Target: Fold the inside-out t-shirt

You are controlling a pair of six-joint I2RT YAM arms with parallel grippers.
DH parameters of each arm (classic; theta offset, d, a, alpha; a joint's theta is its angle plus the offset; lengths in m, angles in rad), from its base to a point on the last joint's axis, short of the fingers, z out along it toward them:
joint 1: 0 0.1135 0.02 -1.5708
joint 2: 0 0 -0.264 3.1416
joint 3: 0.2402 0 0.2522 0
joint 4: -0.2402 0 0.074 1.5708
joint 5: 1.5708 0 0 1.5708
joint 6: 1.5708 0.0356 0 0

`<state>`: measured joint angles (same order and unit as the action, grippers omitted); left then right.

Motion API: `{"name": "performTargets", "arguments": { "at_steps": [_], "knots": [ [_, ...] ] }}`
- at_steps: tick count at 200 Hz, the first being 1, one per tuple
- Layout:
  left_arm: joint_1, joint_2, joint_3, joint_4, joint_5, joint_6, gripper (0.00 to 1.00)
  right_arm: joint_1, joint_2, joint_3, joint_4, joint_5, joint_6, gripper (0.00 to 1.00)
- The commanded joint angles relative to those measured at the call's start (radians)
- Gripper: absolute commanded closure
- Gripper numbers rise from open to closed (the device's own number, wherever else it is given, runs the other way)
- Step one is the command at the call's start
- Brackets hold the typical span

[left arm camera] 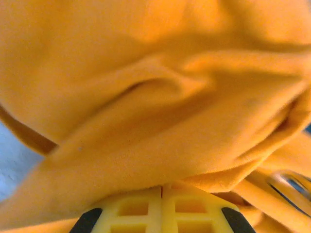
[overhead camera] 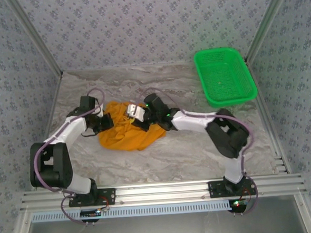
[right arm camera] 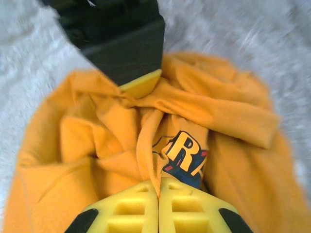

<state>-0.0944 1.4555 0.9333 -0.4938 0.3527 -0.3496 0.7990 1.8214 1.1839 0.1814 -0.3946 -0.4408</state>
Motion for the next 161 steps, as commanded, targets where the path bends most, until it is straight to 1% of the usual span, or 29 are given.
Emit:
{"name": "performTargets", "arguments": {
  "at_steps": [1, 15, 28, 39, 49, 52, 63, 72, 76, 78, 79, 90, 97, 109, 120, 130, 138, 149, 161],
  "knots": [
    [0.034, -0.104, 0.108, 0.034, 0.048, -0.021, 1.0, -0.062, -0.261, -0.087, -0.044, 0.009, -0.007, 1.0],
    [0.057, -0.171, 0.057, 0.088, 0.036, -0.088, 1.0, -0.096, -0.369, -0.192, -0.093, 0.075, -0.004, 1.0],
    [0.066, -0.218, -0.038, 0.159, -0.003, -0.123, 1.0, -0.106, -0.423, -0.317, -0.131, 0.147, -0.011, 1.0],
    [0.072, -0.222, -0.124, 0.21, -0.03, -0.142, 1.0, -0.108, -0.441, -0.416, -0.138, 0.176, 0.003, 1.0],
    [0.079, -0.201, -0.181, 0.248, -0.002, -0.163, 1.0, -0.106, -0.459, -0.498, -0.137, 0.183, 0.017, 1.0],
    [0.08, -0.193, -0.203, 0.262, 0.016, -0.172, 0.98, -0.104, -0.466, -0.512, -0.141, 0.181, 0.016, 1.0],
    [0.08, -0.152, -0.239, 0.29, 0.099, -0.196, 0.79, -0.098, -0.502, -0.533, -0.161, 0.152, -0.007, 0.97],
    [0.078, -0.12, -0.245, 0.283, 0.18, -0.189, 0.7, -0.09, -0.533, -0.521, -0.205, 0.113, -0.068, 0.91],
    [0.078, -0.108, -0.237, 0.259, 0.196, -0.181, 0.67, -0.09, -0.545, -0.505, -0.231, 0.109, -0.087, 0.87],
    [0.077, -0.104, -0.233, 0.243, 0.199, -0.177, 0.65, -0.089, -0.547, -0.499, -0.238, 0.109, -0.091, 0.86],
    [0.076, -0.103, -0.229, 0.233, 0.199, -0.176, 0.64, -0.089, -0.552, -0.487, -0.253, 0.108, -0.1, 0.84],
    [0.06, -0.104, -0.182, 0.121, 0.186, -0.127, 0.54, -0.099, -0.569, -0.411, -0.324, 0.09, -0.15, 0.7],
    [0.042, -0.122, -0.146, 0.06, 0.16, -0.09, 0.51, -0.103, -0.571, -0.372, -0.343, 0.08, -0.176, 0.66],
    [0.003, -0.165, -0.078, -0.037, 0.098, -0.051, 0.48, -0.106, -0.555, -0.298, -0.348, 0.051, -0.221, 0.64],
    [-0.043, -0.198, -0.022, -0.074, 0.07, -0.03, 0.46, -0.104, -0.513, -0.236, -0.334, 0.008, -0.253, 0.64],
    [-0.091, -0.216, 0.011, -0.071, 0.058, -0.026, 0.43, -0.097, -0.459, -0.19, -0.322, -0.024, -0.269, 0.64],
    [-0.129, -0.209, 0.027, -0.057, 0.052, -0.031, 0.41, -0.09, -0.405, -0.161, -0.304, -0.024, -0.267, 0.64],
    [-0.171, -0.18, 0.039, -0.037, 0.046, -0.037, 0.41, -0.078, -0.336, -0.137, -0.275, -0.018, -0.264, 0.64],
    [-0.193, -0.129, 0.038, -0.021, 0.023, -0.055, 0.42, -0.067, -0.269, -0.133, -0.214, 0.005, -0.23, 0.62]
  ]
}}
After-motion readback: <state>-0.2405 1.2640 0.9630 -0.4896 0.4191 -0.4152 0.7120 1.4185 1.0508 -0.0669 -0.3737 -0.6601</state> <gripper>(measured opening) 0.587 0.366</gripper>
